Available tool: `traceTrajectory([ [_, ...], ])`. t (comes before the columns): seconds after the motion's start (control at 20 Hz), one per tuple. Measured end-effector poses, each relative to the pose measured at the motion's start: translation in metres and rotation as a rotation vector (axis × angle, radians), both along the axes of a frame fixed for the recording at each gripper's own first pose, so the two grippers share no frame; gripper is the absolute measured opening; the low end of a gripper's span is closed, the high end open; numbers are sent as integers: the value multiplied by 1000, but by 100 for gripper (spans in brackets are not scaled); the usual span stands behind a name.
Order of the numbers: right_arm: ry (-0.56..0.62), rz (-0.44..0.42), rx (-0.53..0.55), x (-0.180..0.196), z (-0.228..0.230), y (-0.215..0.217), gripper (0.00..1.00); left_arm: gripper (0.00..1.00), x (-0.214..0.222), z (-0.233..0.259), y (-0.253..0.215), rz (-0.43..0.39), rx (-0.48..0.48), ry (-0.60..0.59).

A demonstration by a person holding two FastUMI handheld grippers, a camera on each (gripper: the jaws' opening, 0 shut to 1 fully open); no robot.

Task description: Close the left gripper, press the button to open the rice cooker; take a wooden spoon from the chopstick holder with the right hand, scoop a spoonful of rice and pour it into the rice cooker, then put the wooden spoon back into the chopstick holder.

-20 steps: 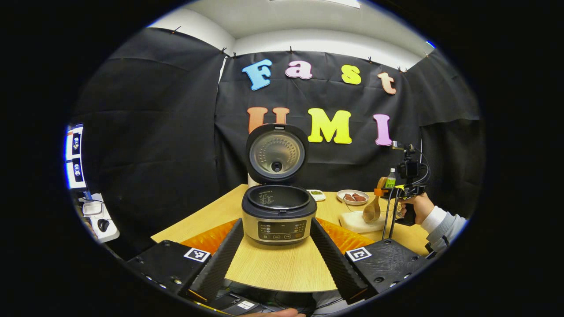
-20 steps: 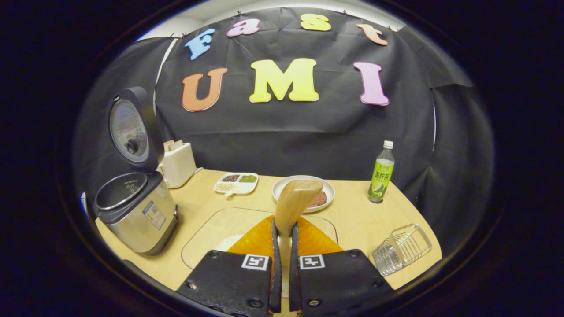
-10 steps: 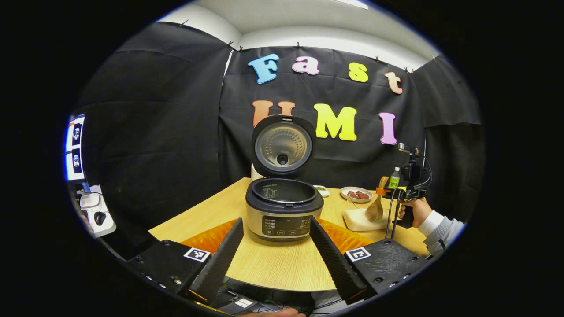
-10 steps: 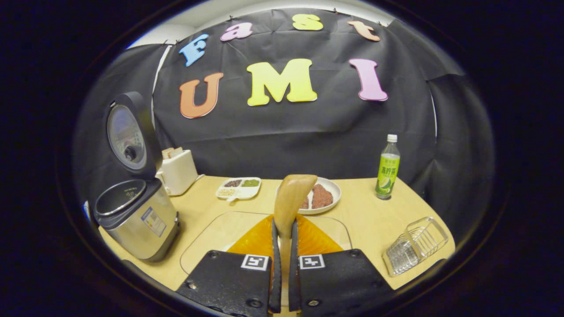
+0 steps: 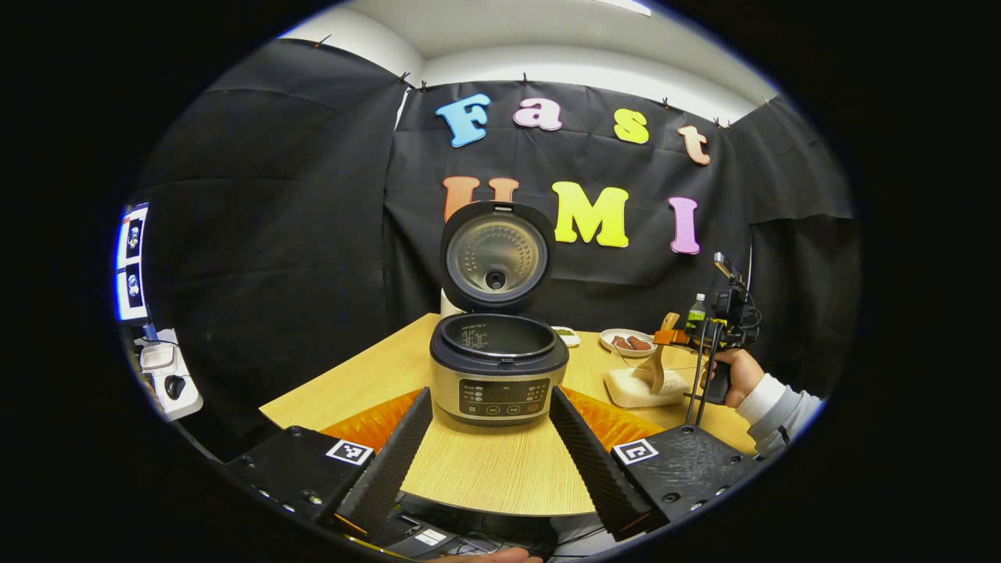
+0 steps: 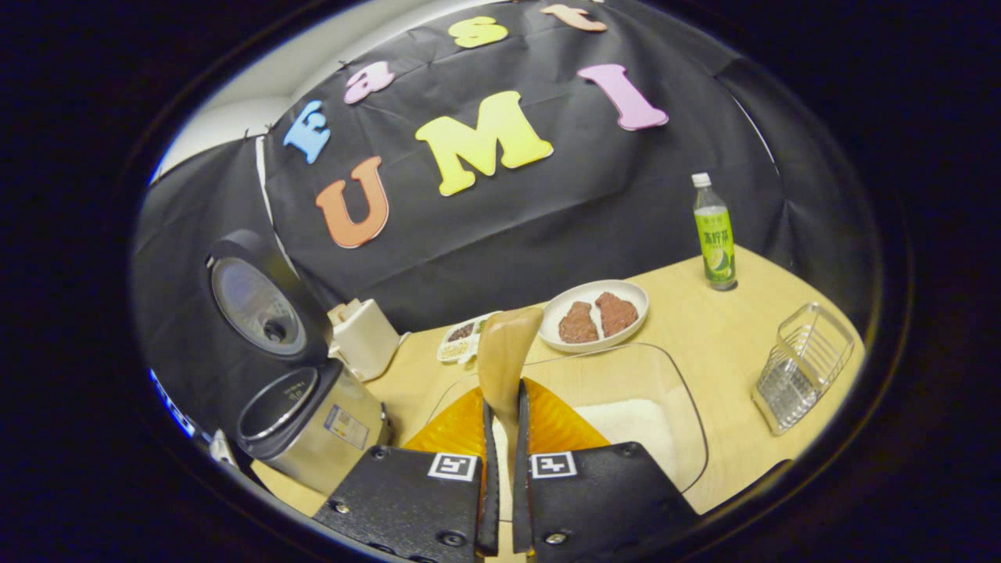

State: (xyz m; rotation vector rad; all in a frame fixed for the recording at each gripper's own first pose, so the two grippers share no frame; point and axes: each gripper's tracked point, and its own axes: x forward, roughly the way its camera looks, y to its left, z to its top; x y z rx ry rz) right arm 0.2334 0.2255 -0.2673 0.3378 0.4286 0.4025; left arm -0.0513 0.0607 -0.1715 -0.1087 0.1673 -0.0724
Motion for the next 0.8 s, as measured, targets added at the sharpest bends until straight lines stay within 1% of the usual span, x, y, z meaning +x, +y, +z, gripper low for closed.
traceTrajectory([
  [0.2,127,-13,182,4,-2,-10,12,96,2,4,6,12,13,-10],
  [0.35,185,-57,289,8,-8,-24,12,96,-1,7,9,16,0,-15],
  [0.5,229,-87,417,9,-6,-30,12,96,-4,7,13,19,10,-19],
  [0.65,229,-98,469,7,-1,-35,12,96,-2,5,11,20,8,-12],
  [0.8,229,-120,499,2,3,-41,11,96,-2,4,11,22,1,-8],
])
